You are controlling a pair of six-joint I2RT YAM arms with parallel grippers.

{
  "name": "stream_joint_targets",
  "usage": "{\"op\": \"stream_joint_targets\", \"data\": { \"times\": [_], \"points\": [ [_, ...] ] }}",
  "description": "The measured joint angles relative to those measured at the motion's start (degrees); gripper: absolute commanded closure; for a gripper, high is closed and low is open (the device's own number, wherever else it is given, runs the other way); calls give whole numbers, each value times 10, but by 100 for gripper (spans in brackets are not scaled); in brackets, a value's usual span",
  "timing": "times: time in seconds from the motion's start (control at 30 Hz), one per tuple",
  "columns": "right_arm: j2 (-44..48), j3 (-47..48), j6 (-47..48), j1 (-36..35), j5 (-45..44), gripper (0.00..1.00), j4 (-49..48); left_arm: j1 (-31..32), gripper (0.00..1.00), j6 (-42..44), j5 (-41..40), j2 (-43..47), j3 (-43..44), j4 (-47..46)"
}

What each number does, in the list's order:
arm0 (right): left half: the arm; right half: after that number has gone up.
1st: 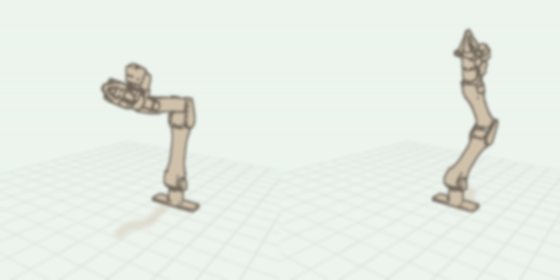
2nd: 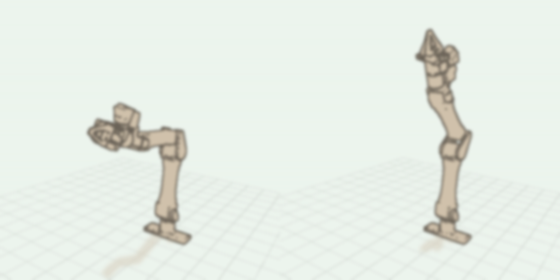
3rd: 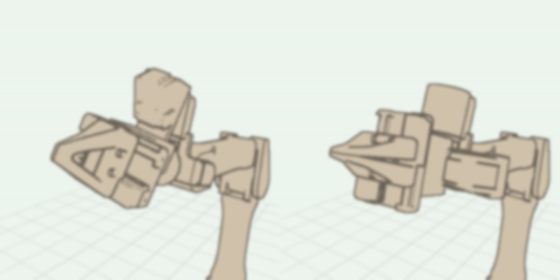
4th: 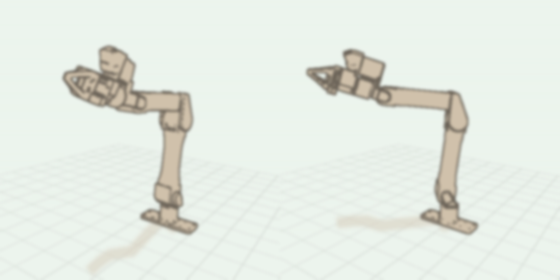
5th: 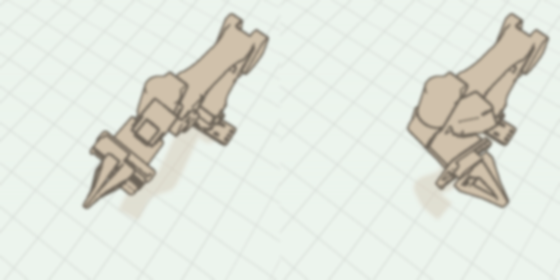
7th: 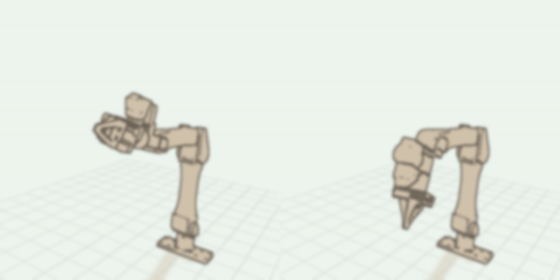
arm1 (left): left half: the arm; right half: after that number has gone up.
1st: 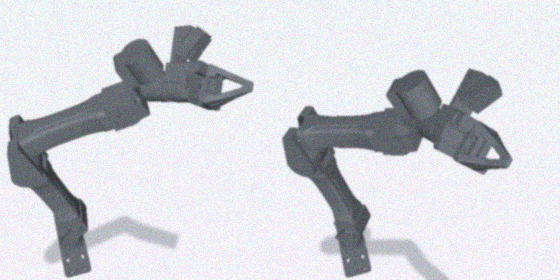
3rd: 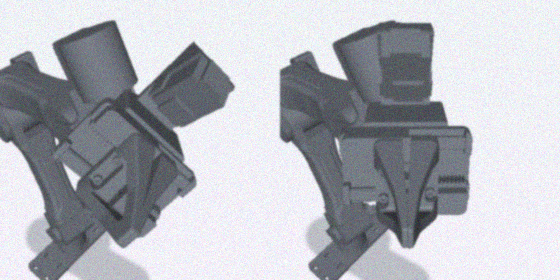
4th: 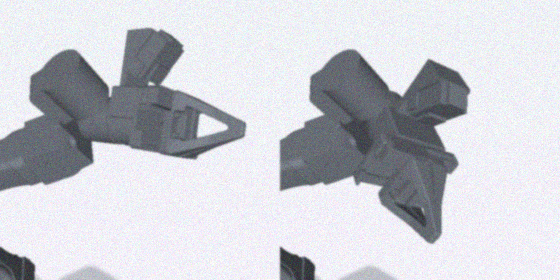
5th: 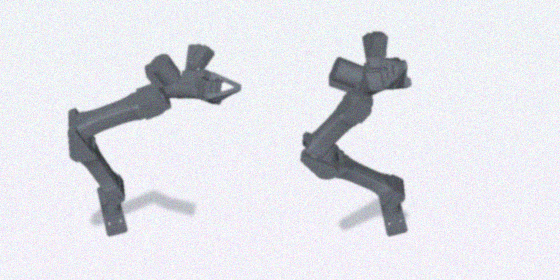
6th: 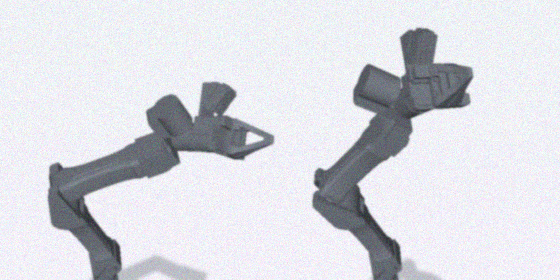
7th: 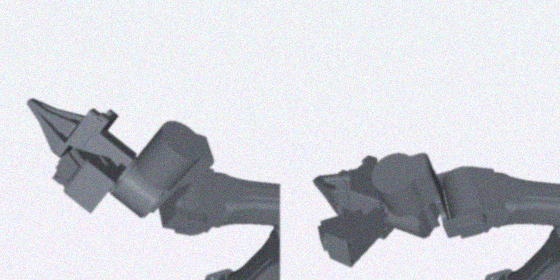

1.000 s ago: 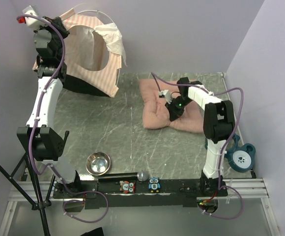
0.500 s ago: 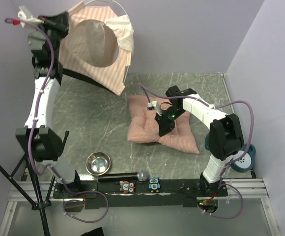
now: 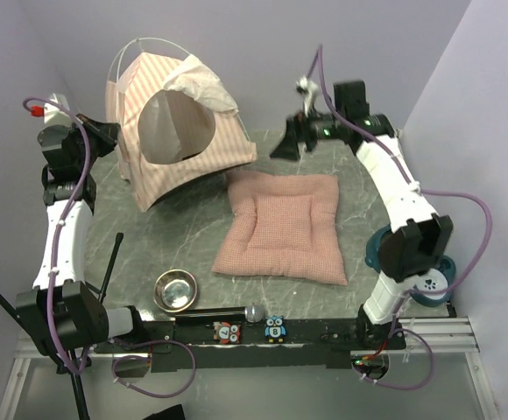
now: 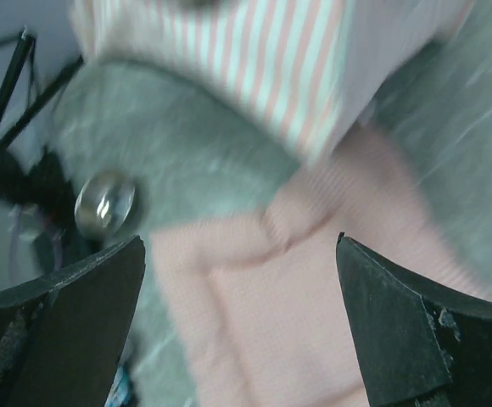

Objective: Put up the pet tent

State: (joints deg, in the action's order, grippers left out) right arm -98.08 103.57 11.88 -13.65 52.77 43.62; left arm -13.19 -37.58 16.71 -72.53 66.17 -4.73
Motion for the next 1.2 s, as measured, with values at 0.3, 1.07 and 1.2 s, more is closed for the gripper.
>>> {"op": "stream_joint_targets", "data": {
  "times": [0.3,1.07,1.2],
  "points": [
    [-199,281,-95,-75,-86,0,-133,0,58,87,24,-28,12,67],
    [-209,128,-131,-68,-89,47,-243,123,99,203,153,-248,193,98],
    [-148,75,-132,-27,-116,10,-247,155,95,208,161,-311,266,82]
  ]
}}
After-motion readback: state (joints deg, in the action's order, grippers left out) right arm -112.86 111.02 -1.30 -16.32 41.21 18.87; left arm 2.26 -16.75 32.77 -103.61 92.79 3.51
